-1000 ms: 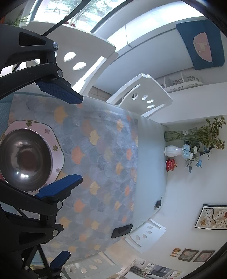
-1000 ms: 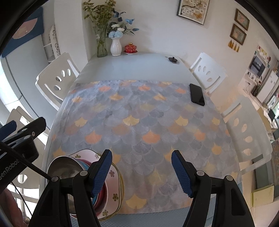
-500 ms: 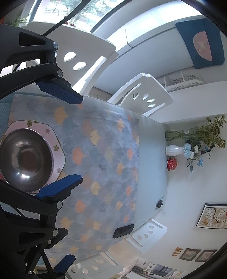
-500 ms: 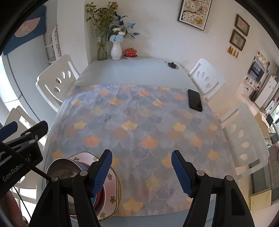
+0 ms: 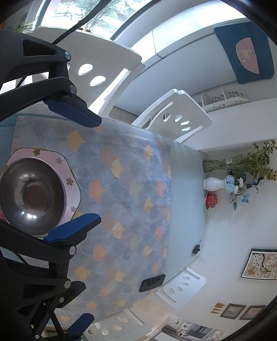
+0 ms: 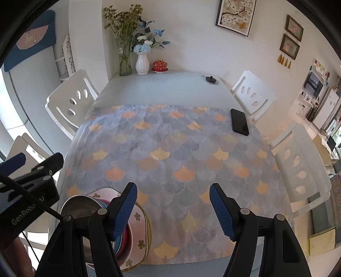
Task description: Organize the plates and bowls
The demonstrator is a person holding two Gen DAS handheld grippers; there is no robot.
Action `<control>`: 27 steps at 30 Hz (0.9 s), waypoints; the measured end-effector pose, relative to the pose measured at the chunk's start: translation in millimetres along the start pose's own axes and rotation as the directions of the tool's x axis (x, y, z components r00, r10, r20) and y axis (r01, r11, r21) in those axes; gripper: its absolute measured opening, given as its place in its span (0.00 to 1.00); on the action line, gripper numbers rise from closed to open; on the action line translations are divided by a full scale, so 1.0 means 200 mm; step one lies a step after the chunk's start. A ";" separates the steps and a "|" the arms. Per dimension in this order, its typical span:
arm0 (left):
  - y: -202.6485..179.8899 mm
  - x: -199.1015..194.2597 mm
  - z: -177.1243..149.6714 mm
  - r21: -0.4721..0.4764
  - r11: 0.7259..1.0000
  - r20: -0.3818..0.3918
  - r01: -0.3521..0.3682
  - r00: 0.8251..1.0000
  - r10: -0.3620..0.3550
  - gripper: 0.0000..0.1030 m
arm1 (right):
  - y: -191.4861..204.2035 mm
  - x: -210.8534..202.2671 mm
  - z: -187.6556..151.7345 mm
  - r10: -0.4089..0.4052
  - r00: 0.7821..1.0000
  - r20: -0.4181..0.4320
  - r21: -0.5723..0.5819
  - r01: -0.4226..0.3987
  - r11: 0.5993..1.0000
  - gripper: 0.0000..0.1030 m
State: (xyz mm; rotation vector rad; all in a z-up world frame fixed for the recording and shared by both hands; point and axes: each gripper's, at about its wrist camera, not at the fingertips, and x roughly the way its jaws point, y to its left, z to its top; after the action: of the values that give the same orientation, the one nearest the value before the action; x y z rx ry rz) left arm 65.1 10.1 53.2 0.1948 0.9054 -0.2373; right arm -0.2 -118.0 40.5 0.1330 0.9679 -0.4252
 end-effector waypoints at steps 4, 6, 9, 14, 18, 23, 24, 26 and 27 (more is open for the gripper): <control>0.00 0.00 0.00 0.001 1.000 0.000 -0.001 1.000 0.001 0.80 | 0.01 0.00 0.00 0.000 1.000 -0.002 -0.001 0.000 1.000 0.66; 0.00 0.00 0.00 0.001 1.000 0.000 -0.002 1.000 0.002 0.80 | 0.01 0.00 0.00 0.003 1.000 -0.010 -0.002 -0.003 1.000 0.66; 0.00 0.00 0.00 0.000 1.000 -0.001 -0.001 1.000 0.001 0.80 | 0.01 0.00 0.00 0.007 1.000 -0.014 -0.006 -0.007 1.000 0.66; 0.00 0.00 0.00 0.000 1.000 0.000 -0.005 1.000 0.005 0.80 | 0.01 0.01 0.00 0.010 1.000 -0.010 -0.012 -0.010 1.000 0.66; 0.01 -0.03 -0.02 0.005 1.000 0.006 -0.016 1.000 0.016 0.80 | 0.01 0.00 0.00 0.022 1.000 -0.011 -0.007 -0.022 1.000 0.66; 0.00 -0.11 -0.05 0.010 0.999 0.029 -0.037 0.999 0.037 0.80 | -0.01 -0.04 -0.03 0.041 0.999 0.000 0.002 -0.041 0.999 0.66; -0.01 -0.13 -0.06 0.009 0.999 0.034 -0.041 0.999 0.041 0.80 | -0.02 -0.06 -0.03 0.046 0.999 0.005 0.006 -0.046 0.999 0.66; -0.02 -0.17 -0.07 0.007 0.999 0.040 -0.049 0.998 0.049 0.80 | -0.04 -0.08 -0.04 0.055 0.998 0.012 0.012 -0.055 0.998 0.66; -0.02 -0.19 -0.08 0.006 0.998 0.041 -0.055 0.998 0.054 0.80 | -0.06 -0.10 -0.05 0.062 0.998 0.018 0.017 -0.062 0.998 0.66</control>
State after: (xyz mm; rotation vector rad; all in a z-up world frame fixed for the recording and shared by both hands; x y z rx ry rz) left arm 29.6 14.2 73.4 0.2206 0.8573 -0.1933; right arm -22.4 -119.7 51.8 0.1743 0.9407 -0.3770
